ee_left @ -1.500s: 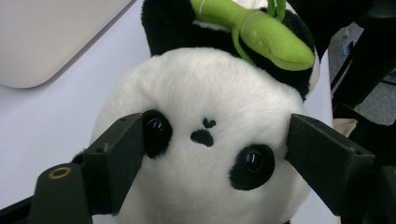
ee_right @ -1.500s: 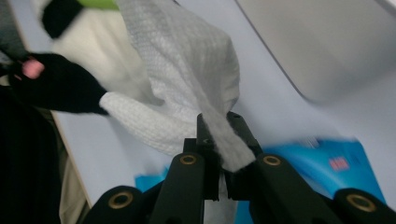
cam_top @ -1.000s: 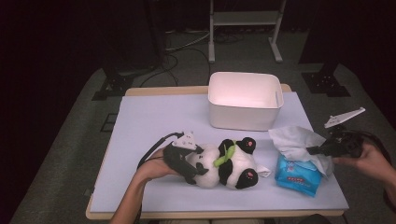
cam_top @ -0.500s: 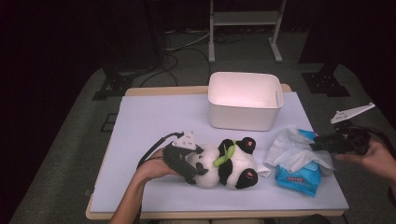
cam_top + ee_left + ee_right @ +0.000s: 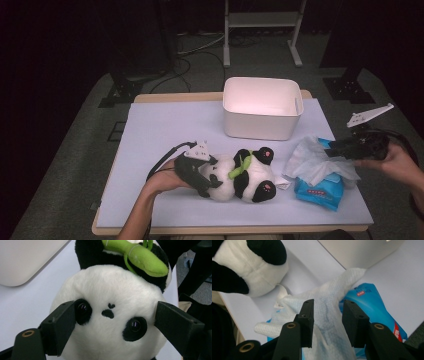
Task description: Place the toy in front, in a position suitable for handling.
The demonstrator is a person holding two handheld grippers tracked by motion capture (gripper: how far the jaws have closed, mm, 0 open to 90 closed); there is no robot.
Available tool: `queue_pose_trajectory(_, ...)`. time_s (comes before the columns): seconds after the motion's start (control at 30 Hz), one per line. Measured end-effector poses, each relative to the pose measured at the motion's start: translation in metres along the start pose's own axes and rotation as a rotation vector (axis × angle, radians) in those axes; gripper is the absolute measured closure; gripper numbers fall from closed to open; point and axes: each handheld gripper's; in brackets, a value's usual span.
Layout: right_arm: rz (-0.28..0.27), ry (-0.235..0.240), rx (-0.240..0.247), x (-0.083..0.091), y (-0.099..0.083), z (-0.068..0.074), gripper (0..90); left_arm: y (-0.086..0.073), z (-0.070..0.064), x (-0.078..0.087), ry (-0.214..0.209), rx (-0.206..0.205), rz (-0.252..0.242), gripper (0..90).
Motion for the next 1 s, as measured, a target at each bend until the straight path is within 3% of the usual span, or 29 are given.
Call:
queue_pose_trajectory(0.3, -0.010, 0.018, 0.037, -0.004, 0.020, 0.005, 59.8, -0.001, 0.000, 0.000, 0.000, -0.004, 0.001, 15.7)
queue_pose_trajectory(0.8, -0.013, 0.077, 0.105, -0.024, 0.059, 0.015, 54.1, -0.005, 0.001, 0.010, -0.022, 0.014, -0.038, 13.7)
queue_pose_trajectory(1.0, -0.018, 0.099, 0.131, -0.033, 0.078, 0.020, 52.4, -0.009, 0.003, 0.019, 0.001, 0.020, -0.055, 12.7)
Point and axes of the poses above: each handheld gripper's, and its own axes: x roughly backward along the jaws, y roughly out of its top, z roughly to its left, and after that the axes turned 6 degrees about z, right-handed
